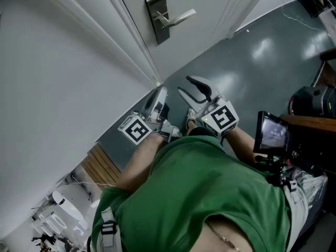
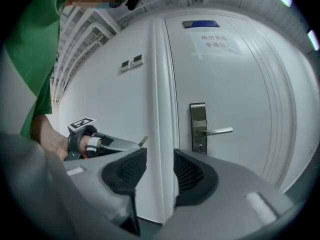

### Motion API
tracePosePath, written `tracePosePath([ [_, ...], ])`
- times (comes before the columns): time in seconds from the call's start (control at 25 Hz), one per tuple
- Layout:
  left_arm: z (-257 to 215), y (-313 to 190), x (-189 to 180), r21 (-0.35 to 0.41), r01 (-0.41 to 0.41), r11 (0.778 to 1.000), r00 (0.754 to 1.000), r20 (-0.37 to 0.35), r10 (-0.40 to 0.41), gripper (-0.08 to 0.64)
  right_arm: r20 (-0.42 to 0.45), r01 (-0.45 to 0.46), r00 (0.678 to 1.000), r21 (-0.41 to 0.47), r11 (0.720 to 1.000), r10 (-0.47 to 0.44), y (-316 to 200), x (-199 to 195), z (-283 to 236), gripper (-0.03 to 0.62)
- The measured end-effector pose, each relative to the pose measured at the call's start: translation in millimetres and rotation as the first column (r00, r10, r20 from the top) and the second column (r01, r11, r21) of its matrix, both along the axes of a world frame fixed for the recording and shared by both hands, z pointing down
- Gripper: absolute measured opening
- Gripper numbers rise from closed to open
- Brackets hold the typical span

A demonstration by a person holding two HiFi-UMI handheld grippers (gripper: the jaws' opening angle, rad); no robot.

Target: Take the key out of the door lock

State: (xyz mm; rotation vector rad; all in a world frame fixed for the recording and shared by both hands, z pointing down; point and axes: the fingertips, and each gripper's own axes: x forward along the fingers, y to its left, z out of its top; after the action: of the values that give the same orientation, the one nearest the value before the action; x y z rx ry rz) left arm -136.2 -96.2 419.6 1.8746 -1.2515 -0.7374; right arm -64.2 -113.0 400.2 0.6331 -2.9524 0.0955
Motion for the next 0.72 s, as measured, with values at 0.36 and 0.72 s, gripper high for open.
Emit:
tracePosePath([
  [0.36,2.2,25.0,12.3,0.033,-0.041,0.999,0.998,0.053,0.039,0.026,0.003,-0.063,0.998,-0.053,0.997,0.063,30.9,16.1,7.3,0.142],
  [0.72,7.4,19.3,29.9,0.059,-0.086,0.995,0.993,0.084,0.081,0.026,-0.015,-0.179,0.984,-0.140,0.974,0.179,23.2,40.1,25.6,0.028],
])
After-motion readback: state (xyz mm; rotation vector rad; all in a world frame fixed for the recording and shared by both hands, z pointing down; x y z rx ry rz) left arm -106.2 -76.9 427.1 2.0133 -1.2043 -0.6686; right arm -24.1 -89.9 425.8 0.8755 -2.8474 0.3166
